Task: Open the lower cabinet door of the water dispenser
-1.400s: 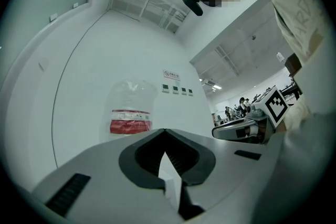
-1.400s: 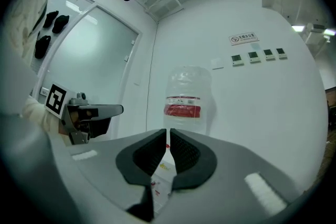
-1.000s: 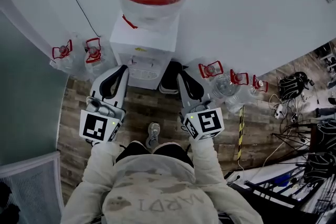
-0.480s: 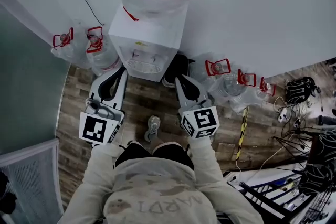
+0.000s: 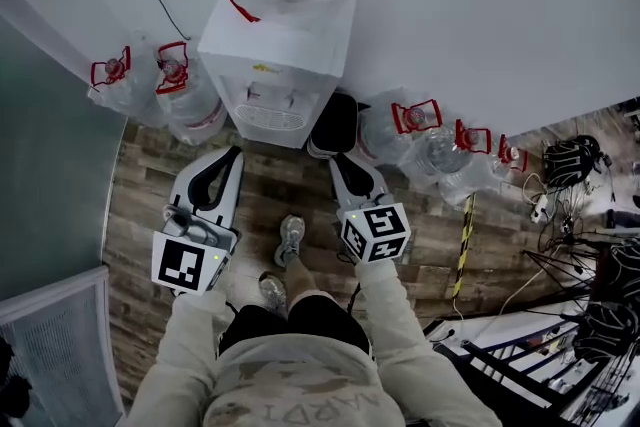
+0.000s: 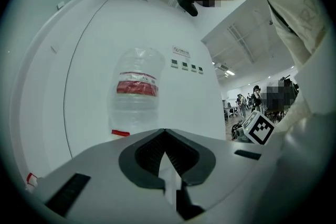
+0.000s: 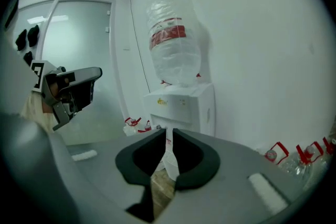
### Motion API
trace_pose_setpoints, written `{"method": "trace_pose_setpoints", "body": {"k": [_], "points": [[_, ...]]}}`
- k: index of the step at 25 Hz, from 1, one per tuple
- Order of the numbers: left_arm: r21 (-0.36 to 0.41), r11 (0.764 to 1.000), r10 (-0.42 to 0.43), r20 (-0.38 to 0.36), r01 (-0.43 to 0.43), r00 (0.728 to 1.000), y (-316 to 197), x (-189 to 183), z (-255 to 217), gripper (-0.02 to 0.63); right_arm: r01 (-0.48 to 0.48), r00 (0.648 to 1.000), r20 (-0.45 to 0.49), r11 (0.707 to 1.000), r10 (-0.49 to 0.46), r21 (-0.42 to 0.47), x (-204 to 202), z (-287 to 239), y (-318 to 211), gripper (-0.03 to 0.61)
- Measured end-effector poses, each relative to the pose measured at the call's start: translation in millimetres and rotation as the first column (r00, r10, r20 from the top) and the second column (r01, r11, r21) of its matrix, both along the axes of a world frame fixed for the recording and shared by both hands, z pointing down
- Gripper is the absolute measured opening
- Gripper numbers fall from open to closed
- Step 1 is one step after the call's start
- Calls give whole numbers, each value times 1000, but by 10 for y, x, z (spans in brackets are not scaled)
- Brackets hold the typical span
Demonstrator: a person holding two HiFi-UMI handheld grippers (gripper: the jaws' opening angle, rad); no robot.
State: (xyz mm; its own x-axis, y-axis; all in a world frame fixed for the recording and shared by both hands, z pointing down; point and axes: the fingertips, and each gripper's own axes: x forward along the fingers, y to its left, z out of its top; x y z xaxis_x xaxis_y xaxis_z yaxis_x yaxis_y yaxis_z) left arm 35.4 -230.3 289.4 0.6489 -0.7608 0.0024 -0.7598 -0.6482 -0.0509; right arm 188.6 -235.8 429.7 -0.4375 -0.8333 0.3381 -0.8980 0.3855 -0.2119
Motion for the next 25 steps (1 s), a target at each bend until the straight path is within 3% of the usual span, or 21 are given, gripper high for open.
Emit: {"method": "trace_pose_setpoints", "body": {"k": [5, 15, 19, 25], "points": [[-75, 997, -16, -1, 16, 1000, 198, -32, 319, -2, -18, 1000, 15, 998, 18, -52, 2, 407, 110, 37], [-104, 994, 11, 14, -10, 1000, 287, -46, 1009, -2, 0, 1000, -4, 992, -1, -127, -72, 1344, 47, 57], [-125, 992, 18, 25, -14, 1000, 278, -70, 1326, -2, 11, 999, 32, 988, -6, -153, -136, 1721, -11, 104], [-128, 991, 41, 36, -37, 999, 242, -67, 1686, -2, 22, 1000, 11, 985, -21, -170, -149, 2257, -120, 98]]}}
